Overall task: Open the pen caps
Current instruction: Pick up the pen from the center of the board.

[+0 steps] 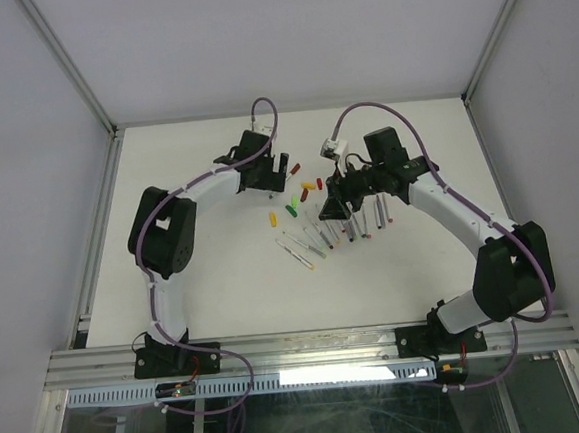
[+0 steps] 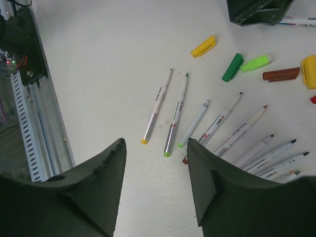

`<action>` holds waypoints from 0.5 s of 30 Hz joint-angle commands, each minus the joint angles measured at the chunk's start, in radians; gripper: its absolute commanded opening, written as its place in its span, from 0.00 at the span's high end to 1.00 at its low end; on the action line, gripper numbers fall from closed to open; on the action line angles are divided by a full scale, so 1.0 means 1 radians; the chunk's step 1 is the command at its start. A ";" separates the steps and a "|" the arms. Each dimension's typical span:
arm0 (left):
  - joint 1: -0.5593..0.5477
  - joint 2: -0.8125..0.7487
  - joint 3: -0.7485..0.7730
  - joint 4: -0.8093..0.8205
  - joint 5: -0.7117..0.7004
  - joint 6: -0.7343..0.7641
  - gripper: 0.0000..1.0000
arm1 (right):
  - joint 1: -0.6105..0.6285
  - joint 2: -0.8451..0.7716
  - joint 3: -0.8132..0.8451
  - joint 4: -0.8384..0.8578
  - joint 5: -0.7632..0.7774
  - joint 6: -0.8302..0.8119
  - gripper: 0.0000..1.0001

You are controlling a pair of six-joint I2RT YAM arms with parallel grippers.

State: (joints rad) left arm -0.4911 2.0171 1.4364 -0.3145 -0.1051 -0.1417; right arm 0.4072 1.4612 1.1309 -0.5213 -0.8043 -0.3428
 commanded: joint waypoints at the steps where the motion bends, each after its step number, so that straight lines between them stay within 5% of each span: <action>1: -0.019 0.060 0.144 -0.088 -0.046 0.083 0.10 | -0.007 -0.037 0.002 0.031 -0.032 -0.007 0.45; 15: -0.047 0.221 0.318 -0.173 -0.002 0.080 0.34 | -0.014 -0.036 0.003 0.027 -0.034 -0.008 0.45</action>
State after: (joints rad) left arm -0.5247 2.2238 1.6985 -0.4667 -0.0967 -0.0662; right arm 0.4000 1.4612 1.1309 -0.5213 -0.8093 -0.3428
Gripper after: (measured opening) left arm 0.700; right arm 0.547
